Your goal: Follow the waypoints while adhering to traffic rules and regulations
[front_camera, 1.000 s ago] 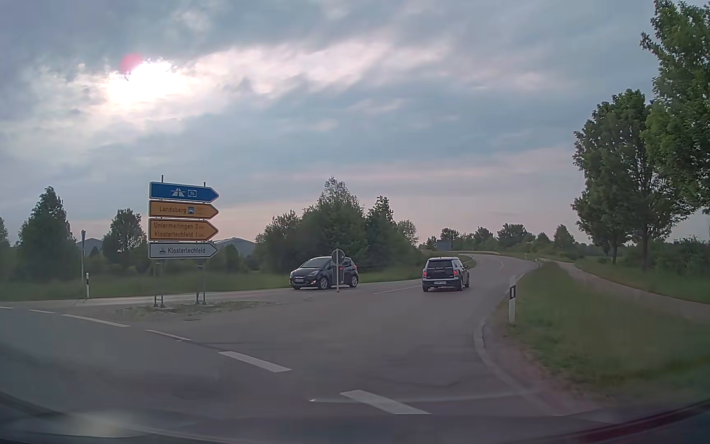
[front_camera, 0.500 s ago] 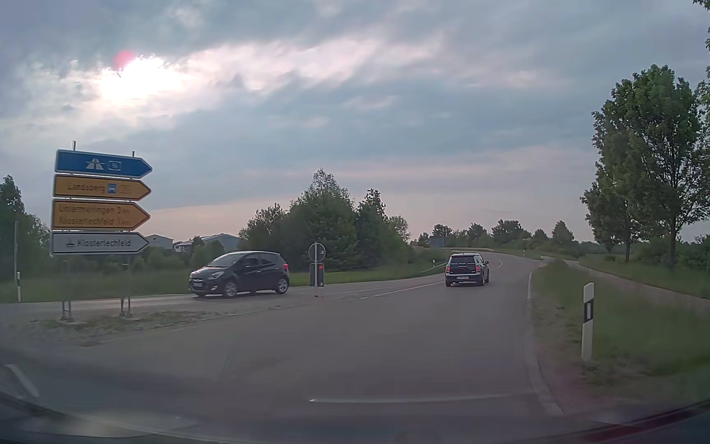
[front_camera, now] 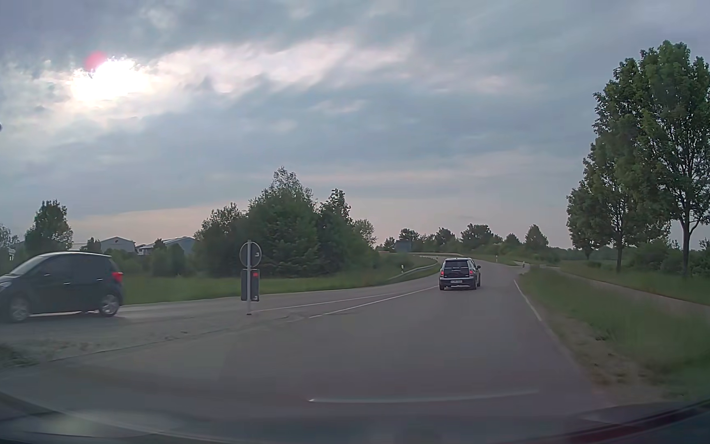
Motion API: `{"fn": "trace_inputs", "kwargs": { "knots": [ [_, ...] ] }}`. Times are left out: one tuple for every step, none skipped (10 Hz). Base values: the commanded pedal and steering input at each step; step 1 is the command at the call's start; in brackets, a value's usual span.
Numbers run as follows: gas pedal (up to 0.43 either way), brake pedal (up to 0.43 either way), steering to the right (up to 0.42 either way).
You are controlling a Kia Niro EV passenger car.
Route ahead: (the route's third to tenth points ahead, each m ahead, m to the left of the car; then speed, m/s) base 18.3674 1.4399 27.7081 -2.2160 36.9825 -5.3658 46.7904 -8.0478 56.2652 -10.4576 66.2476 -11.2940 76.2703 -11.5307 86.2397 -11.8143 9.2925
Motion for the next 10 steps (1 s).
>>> {"fn": "trace_inputs", "kwargs": {
  "knots": [
    [0.22, 0.0, 0.082],
    [0.22, 0.0, 0.083],
    [0.22, 0.0, 0.082],
    [0.22, 0.0, 0.081],
    [0.22, 0.0, 0.081],
    [0.22, 0.0, 0.081],
    [0.22, 0.0, 0.081],
    [0.22, 0.0, 0.078],
    [0.22, 0.0, 0.073],
    [0.228, 0.0, 0.069]
  ]
}}
